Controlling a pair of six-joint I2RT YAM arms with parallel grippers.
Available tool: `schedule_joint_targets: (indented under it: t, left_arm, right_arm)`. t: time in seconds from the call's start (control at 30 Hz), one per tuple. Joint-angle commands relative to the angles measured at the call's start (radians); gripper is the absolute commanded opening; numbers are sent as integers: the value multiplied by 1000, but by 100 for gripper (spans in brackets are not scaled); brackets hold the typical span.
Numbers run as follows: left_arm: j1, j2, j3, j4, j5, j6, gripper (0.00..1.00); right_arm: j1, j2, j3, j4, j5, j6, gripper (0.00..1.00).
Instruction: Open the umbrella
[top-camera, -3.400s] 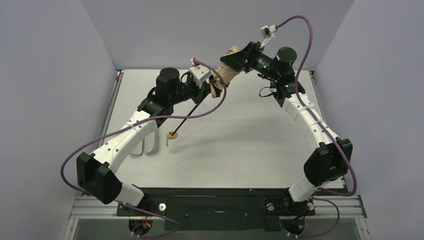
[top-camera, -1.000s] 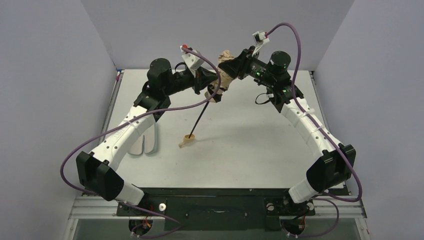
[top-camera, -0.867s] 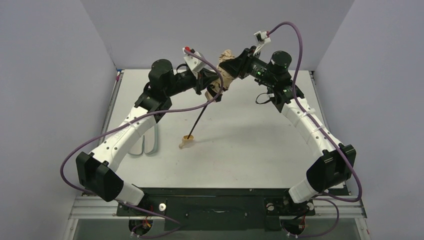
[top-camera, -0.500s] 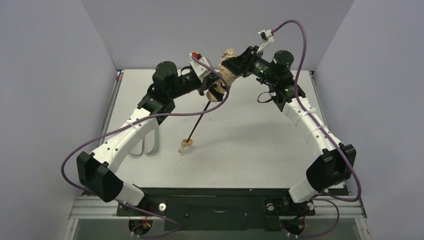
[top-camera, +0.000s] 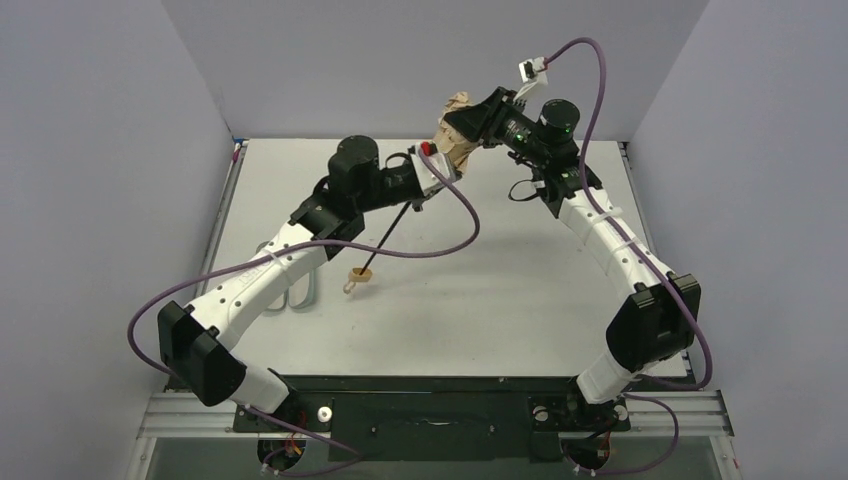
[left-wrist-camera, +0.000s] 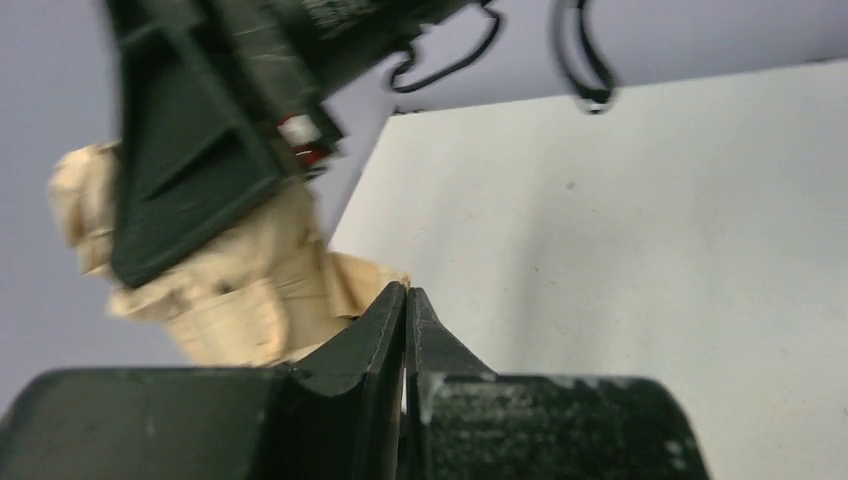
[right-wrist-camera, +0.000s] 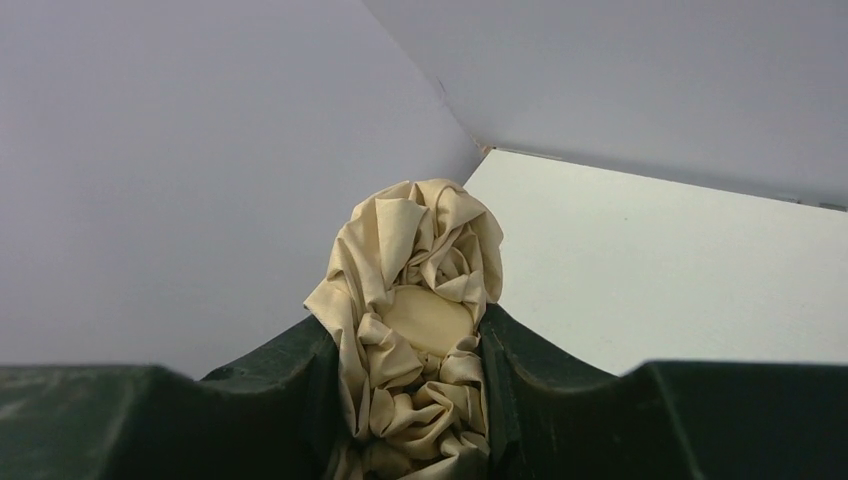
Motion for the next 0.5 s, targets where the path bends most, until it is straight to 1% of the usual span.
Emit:
schedule_joint_targets:
  t: [0.0,0.03,0.13,0.27,0.3,0.33,0.37,0.4,0.43,0.47]
  left_arm:
    - [-74,-21,-33,-94,94,191,0]
    - [-77,-23,-37,-98,94,214,0]
    - [-80,-16,-29,-114,106,218,0]
    - [-80,-24,-52,-81,98,194,0]
    - [-80,-28,-54,-76,80,169,1]
    - [-80,-29,-54,-65,67,151,6]
    - [-77,-35,-53,-62,43,115,18]
    - [-76,-40,-51,-61,34,99,25]
    - [-68,-53,-52,-54,17,62,40]
    - [-61,-61,-55,-47,8,40,46]
  right_arm:
    - [-11,24,64,169,110,91,0]
    - [-12,27,63,170,114,98,0]
    - [-13,37,66,189,115,123,0]
    - [-16,39,66,207,106,139,0]
    - [-16,38,63,213,103,141,0]
    - [-17,37,62,215,100,144,0]
    - [-18,37,58,218,99,144,0]
    - [-21,35,56,219,94,144,0]
    - [-22,35,53,221,91,144,0]
    - [-28,32,50,223,82,146,0]
